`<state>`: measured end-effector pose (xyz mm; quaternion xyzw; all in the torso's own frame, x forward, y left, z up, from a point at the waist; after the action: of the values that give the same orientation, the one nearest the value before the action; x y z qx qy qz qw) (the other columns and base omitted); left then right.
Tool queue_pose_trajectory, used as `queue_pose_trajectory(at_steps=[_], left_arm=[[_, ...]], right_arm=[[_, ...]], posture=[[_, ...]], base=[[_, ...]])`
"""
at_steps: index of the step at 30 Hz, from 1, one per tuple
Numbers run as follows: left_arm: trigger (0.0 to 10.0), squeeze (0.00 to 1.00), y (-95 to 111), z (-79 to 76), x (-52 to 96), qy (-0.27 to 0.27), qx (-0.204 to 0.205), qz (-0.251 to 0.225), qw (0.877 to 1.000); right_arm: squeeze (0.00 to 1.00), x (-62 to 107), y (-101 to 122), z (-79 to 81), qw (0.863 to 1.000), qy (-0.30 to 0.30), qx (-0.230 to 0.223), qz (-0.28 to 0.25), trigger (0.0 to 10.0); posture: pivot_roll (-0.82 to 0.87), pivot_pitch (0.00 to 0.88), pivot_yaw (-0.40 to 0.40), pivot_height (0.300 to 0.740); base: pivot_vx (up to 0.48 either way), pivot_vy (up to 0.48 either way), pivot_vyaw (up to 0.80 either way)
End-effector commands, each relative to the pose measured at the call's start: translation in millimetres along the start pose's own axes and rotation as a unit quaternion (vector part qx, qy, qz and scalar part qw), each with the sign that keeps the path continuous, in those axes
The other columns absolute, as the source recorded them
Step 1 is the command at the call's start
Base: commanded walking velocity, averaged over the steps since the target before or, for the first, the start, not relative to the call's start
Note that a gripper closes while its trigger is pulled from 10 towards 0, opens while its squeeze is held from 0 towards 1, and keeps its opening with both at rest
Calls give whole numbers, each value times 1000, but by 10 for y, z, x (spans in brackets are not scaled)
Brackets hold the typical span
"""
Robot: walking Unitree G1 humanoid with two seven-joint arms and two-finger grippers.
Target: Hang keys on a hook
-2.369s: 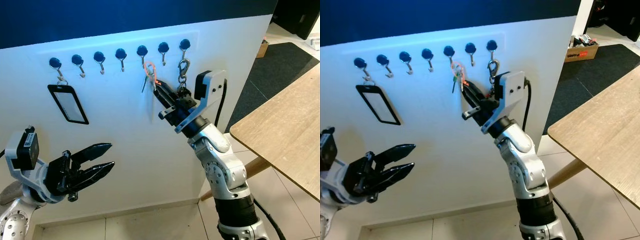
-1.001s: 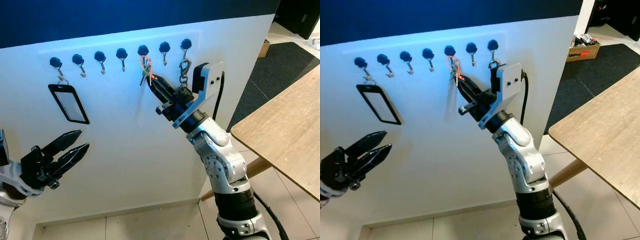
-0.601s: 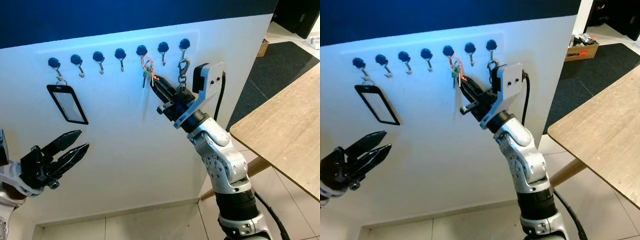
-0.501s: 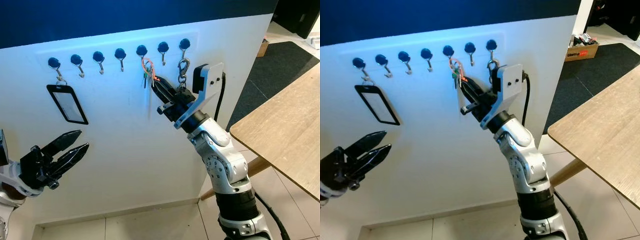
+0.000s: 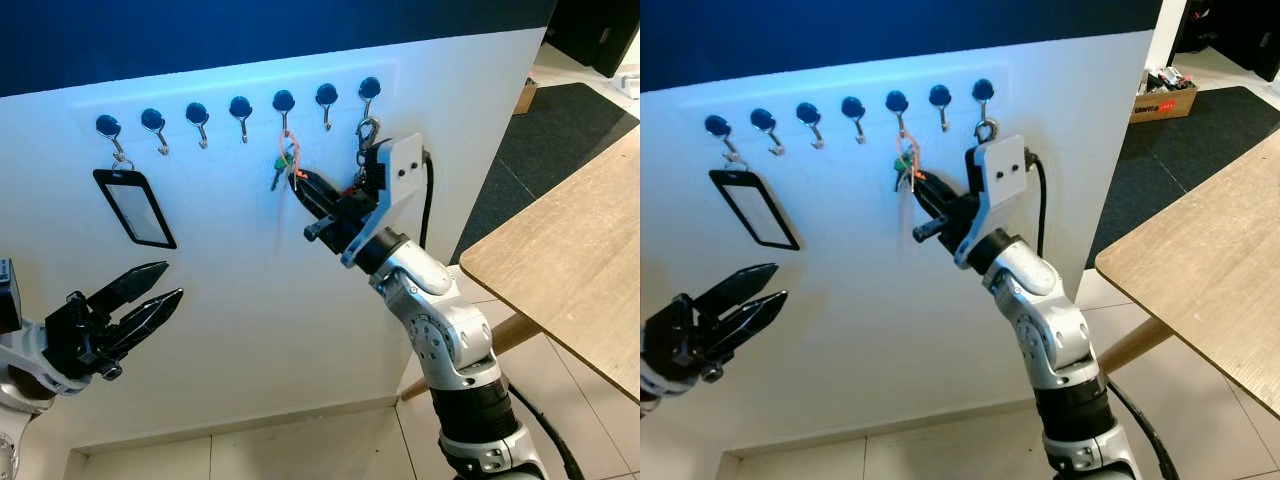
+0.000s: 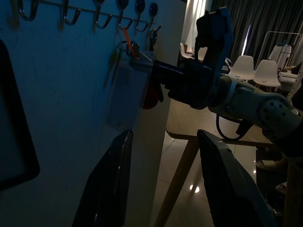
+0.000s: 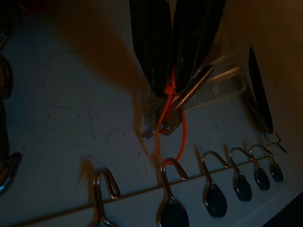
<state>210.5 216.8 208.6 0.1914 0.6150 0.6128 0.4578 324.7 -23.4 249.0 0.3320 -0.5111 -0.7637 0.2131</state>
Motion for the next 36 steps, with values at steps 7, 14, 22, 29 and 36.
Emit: queue_pose_trajectory(at_steps=[7,14,22,29,36], left_arm=[[10000,0,13,-28,-6,-12,1,9,1000],[10000,0,18,-31,-14,-15,0,10,1000],[10000,0,18,-29,-17,-17,0,10,1000],[10000,0,24,-32,-20,-15,-1,10,1000],[10000,0,30,-39,-6,-11,-3,10,1000]], right_arm=[[0,36,-171,-18,999,-8,1,38,10000],[1000,120,-349,-36,998,-4,-11,68,10000],[1000,376,-910,-223,988,-38,-29,148,10000],[0,1163,-1918,-759,926,-138,-12,350,10000],[0,2279,-2474,-1117,833,-267,-18,484,10000]], posture=[[-98,47,51,740],[-105,53,53,740],[-108,54,56,740],[-105,56,50,740],[-101,52,47,740]], base=[[0,0,0],[0,0,0],[0,0,0],[0,0,0],[0,0,0]])
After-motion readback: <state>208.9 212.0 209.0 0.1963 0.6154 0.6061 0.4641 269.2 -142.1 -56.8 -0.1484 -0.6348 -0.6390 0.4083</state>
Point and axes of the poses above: a point about 5 cm out from each wrist's last joint towards the gripper, its own x axis pointing back from the gripper into the wrist, its own y axis along the axis of the wrist's last joint, z = x × y, the point moved 4 cm from there along -x, pointing out of the wrist towards the gripper, and after that the axes turned 11 degrees about -x, right-handed, at the moved point
